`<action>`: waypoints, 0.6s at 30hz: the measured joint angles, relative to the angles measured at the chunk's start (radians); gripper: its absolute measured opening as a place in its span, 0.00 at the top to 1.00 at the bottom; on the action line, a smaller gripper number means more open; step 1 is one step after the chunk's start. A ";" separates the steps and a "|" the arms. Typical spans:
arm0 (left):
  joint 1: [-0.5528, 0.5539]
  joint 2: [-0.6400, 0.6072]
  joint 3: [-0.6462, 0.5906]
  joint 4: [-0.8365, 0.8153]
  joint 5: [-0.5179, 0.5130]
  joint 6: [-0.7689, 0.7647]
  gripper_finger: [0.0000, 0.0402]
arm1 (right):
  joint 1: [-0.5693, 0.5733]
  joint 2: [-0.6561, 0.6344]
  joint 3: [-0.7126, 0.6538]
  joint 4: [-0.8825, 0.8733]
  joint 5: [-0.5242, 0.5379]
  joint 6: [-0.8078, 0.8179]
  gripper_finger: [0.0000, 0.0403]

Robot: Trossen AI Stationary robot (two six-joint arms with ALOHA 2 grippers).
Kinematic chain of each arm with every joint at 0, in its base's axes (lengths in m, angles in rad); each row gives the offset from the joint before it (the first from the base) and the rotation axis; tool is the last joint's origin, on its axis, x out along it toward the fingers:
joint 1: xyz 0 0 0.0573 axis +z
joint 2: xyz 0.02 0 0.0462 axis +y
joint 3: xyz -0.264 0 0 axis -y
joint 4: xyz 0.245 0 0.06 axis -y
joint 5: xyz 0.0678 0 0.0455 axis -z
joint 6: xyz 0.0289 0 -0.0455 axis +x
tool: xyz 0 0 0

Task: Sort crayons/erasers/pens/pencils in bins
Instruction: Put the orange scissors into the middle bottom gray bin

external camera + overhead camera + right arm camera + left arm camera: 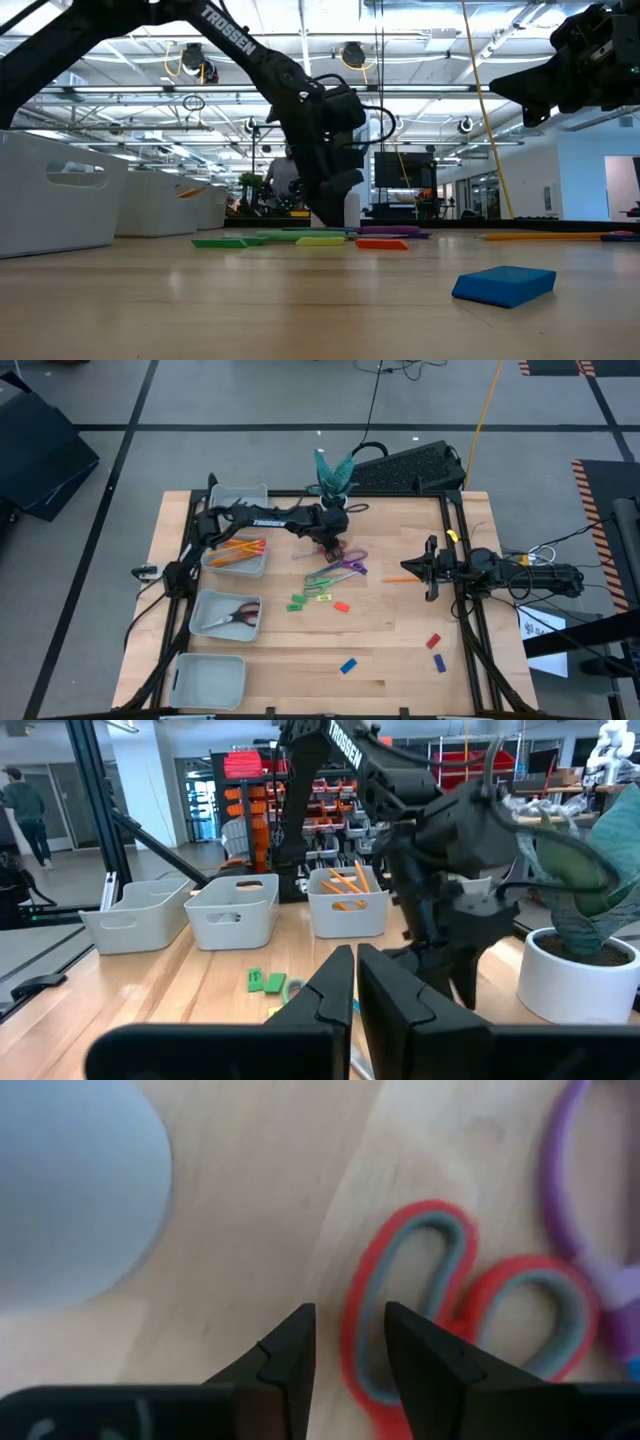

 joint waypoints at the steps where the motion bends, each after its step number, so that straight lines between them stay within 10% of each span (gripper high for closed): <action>1: -0.002 0.001 0.000 -0.004 -0.004 0.001 0.68 | 0.000 0.000 0.000 0.001 0.000 0.000 0.97; 18: -0.010 -0.007 0.003 -0.160 -0.010 -0.092 0.95 | 0.000 0.002 0.000 0.000 0.000 0.000 0.97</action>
